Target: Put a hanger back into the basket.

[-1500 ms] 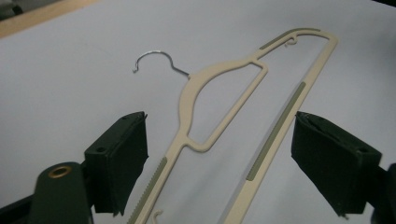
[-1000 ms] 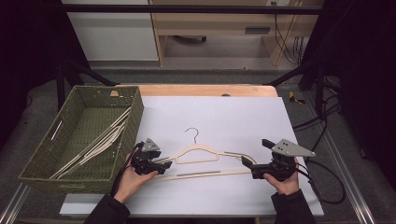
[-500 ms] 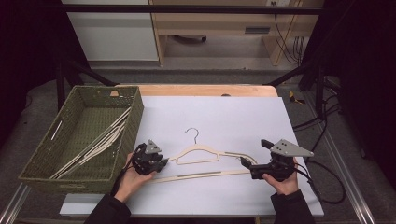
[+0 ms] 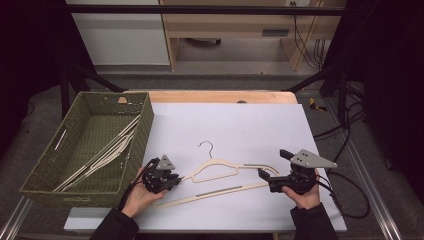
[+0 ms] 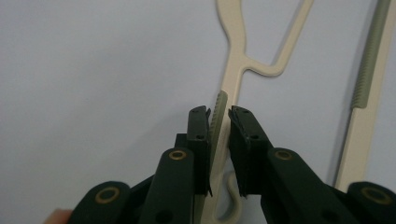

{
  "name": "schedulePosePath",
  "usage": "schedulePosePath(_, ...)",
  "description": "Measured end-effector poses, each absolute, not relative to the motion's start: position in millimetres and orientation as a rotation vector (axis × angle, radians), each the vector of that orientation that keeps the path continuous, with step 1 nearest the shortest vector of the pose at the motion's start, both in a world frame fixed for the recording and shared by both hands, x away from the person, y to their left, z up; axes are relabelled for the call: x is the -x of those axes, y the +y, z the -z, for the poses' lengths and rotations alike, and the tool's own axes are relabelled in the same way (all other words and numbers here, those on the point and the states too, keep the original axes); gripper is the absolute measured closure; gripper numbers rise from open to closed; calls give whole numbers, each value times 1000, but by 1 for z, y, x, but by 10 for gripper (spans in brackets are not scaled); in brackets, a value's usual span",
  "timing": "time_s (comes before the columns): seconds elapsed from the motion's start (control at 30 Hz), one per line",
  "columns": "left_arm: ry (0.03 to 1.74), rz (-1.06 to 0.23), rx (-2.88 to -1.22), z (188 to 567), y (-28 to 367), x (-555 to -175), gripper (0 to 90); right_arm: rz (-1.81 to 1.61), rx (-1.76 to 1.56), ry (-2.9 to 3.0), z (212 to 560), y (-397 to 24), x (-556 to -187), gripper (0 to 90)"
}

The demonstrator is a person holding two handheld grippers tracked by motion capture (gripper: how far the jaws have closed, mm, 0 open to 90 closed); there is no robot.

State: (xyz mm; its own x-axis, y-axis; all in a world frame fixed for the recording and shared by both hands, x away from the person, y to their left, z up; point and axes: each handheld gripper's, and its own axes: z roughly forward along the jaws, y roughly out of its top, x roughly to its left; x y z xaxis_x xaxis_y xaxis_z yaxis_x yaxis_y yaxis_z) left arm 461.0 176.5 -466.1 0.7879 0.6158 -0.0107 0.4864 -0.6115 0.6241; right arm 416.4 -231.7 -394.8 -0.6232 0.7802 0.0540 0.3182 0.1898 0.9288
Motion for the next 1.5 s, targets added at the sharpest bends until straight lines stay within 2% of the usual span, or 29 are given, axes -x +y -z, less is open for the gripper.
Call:
schedulePosePath(0.13, 767, -280, -2353, 468, 177, -458, 771, -1428, -1026, 2037, 394, -232, -416, 26)
schedulePosePath(0.23, 766, -240, -2345, 469, 178, -459, 713, -1428, -1025, 2038, 394, -231, -416, 27)
schedulePosePath(0.3, 755, -232, -2337, 470, 180, -460, 721, -1429, -1026, 2037, 395, -231, -416, 27)
schedulePosePath(0.37, 803, -198, -2300, 472, 184, -462, 770, -1426, -1025, 2040, 395, -230, -417, 27)
schedulePosePath(0.43, 801, -207, -2301, 472, 183, -462, 777, -1425, -1023, 2041, 395, -229, -417, 27)
schedulePosePath(0.5, 775, -283, -2348, 469, 177, -457, 779, -1426, -1014, 2040, 393, -228, -415, 27)
schedulePosePath(0.6, 765, -285, -2344, 469, 176, -455, 781, -1420, -1016, 2045, 394, -228, -416, 27)
schedulePosePath(0.67, 741, -174, -2315, 469, 176, -454, 789, -1415, -1007, 2052, 394, -229, -416, 27)
schedulePosePath(0.7, 741, -174, -2315, 469, 176, -454, 790, -1416, -1005, 2053, 394, -229, -416, 27)
schedulePosePath(0.73, 702, -249, -2357, 469, 168, -447, 789, -1420, -1013, 2045, 394, -229, -416, 27)
schedulePosePath(0.8, 701, -274, -2368, 469, 167, -446, 786, -1425, -1014, 2045, 394, -229, -415, 27)
schedulePosePath(0.93, 743, -237, -2340, 470, 170, -447, 731, -1428, -1012, 2046, 393, -228, -415, 28)
schedulePosePath(1.17, 780, -255, -2359, 469, 165, -445, 780, -1428, -999, 2059, 394, -221, -419, 29)
schedulePosePath(1.27, 752, -307, -2382, 469, 161, -442, 786, -1429, -990, 2072, 393, -214, -422, 30)
schedulePosePath(1.5, 739, -311, -2388, 467, 160, -442, 791, -1419, -985, 2112, 394, -192, -434, 36)
